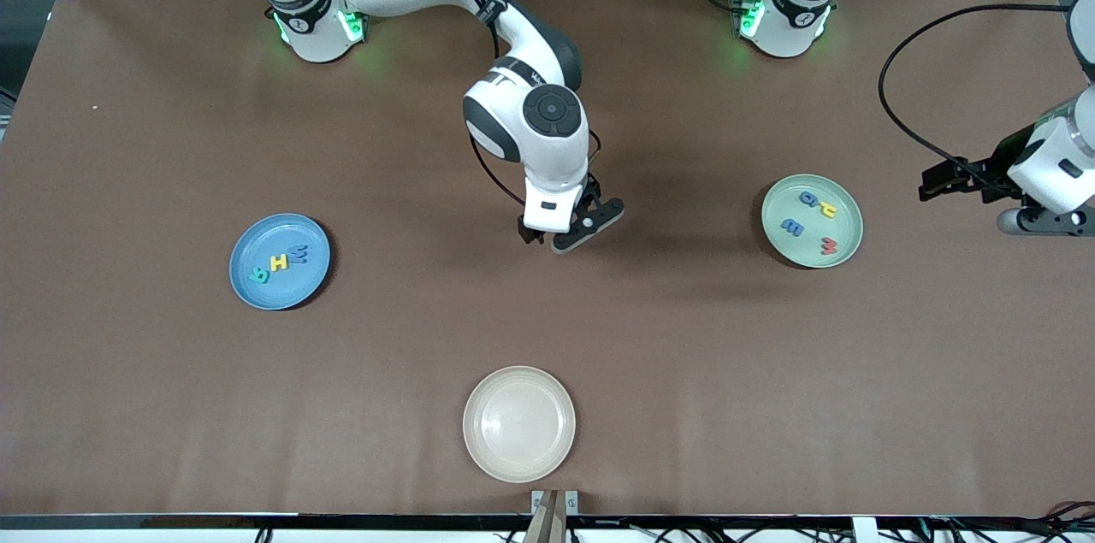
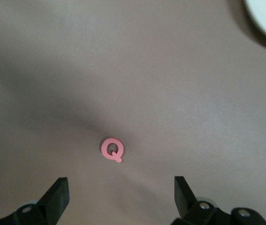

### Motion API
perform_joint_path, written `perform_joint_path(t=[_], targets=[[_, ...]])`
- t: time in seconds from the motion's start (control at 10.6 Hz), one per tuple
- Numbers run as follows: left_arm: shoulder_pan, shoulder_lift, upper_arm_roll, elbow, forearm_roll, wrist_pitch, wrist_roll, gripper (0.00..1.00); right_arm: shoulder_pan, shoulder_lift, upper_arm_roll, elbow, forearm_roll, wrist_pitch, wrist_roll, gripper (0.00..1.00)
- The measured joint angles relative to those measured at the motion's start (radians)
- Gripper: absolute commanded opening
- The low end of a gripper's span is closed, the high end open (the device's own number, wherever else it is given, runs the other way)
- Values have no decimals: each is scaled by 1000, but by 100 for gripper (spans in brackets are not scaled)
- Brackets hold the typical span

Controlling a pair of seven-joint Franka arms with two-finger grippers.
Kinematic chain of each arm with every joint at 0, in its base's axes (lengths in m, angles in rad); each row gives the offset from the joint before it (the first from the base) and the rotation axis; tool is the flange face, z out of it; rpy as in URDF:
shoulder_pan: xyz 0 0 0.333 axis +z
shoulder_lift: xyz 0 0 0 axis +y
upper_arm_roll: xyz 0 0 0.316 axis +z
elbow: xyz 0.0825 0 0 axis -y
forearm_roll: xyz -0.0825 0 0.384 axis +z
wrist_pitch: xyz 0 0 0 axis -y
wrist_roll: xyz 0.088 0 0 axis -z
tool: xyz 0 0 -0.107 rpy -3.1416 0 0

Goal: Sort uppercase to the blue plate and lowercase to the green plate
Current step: 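Release the w on the green plate and withdraw the left gripper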

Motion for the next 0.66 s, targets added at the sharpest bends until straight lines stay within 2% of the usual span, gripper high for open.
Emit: perform_joint_path(t=[0.19,0.47,0.66], targets=[[-70,-35,55,1,0,-10,0,100,9,31,0,2,-1,26,-8,96],[-105,-76,88,1,0,-18,0,100,15,78,-1,8,-25,95,-15,94],[-143,-101,88,7,61,-18,3,100,22,113,-1,21,-40,105,-15,92]])
